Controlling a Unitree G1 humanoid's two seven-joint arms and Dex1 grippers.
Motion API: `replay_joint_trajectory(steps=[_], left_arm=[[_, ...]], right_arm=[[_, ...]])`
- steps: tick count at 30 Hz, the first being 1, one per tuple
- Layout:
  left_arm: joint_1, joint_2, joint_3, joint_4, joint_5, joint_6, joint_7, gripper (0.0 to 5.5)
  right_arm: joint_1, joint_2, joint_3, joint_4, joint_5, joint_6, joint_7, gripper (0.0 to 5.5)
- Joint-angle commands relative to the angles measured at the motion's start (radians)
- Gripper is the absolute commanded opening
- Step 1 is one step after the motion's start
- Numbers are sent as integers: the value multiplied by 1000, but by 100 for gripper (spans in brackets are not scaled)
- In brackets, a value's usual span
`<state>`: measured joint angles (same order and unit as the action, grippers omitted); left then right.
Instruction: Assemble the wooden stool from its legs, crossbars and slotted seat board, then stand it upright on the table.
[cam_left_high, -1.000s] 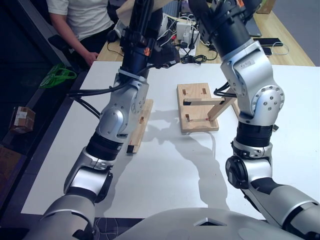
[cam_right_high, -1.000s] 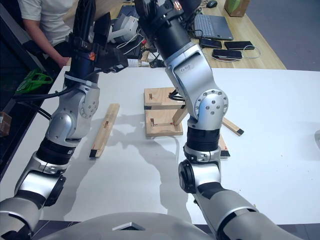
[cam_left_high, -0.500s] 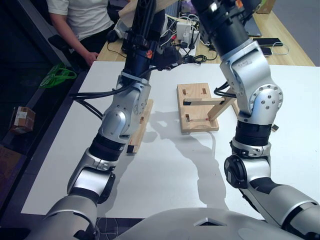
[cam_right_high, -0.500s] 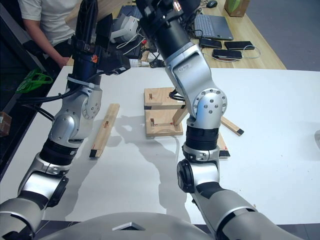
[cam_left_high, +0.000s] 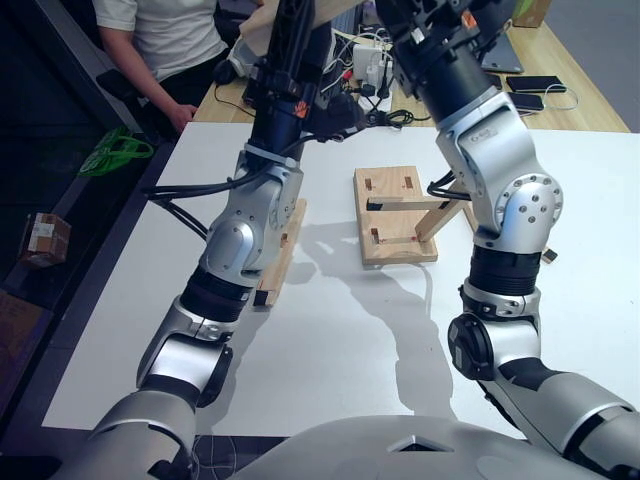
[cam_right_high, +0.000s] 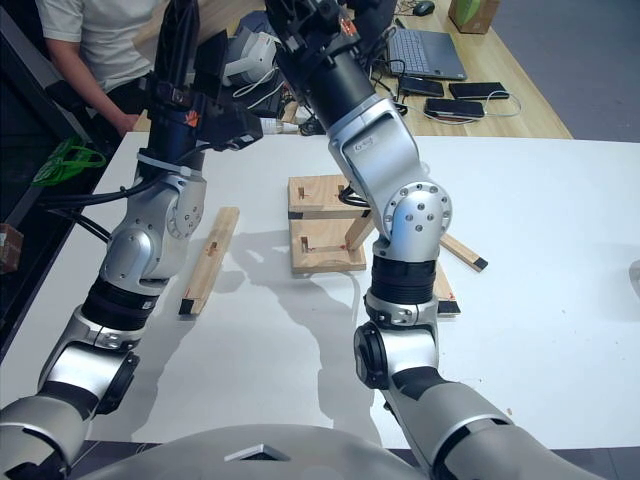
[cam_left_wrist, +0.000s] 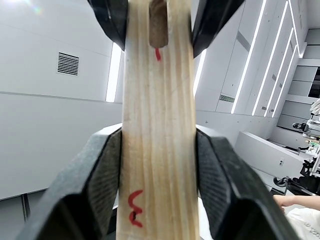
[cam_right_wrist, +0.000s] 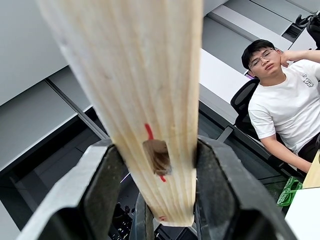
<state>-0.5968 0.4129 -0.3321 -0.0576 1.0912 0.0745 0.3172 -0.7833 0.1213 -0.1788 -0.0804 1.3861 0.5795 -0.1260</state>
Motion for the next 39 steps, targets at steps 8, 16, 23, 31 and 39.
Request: replay_joint_trajectory(steps=[8,16,23,31,39], left_arm=[[65,30,25,-78,-184,-77,-282,313],[115,57,48,-94,-204,-110,-326,420],[186,6,306,-85,-457,63,-383,489],[-149,-200,634,-187,-1216,556,-598,489],[-270,-142,654,-400,-1734,898,-757,489]], right_arm=[[-16,0,-45,-13,11,-6,-30,209],[-30,-55,-103,19,-11,-28,-52,207],[-89,-169,-116,78,-186,-71,-42,205],[13,-211,162,-12,-596,-90,95,205],[41,-217,288,-26,-788,-105,241,205]])
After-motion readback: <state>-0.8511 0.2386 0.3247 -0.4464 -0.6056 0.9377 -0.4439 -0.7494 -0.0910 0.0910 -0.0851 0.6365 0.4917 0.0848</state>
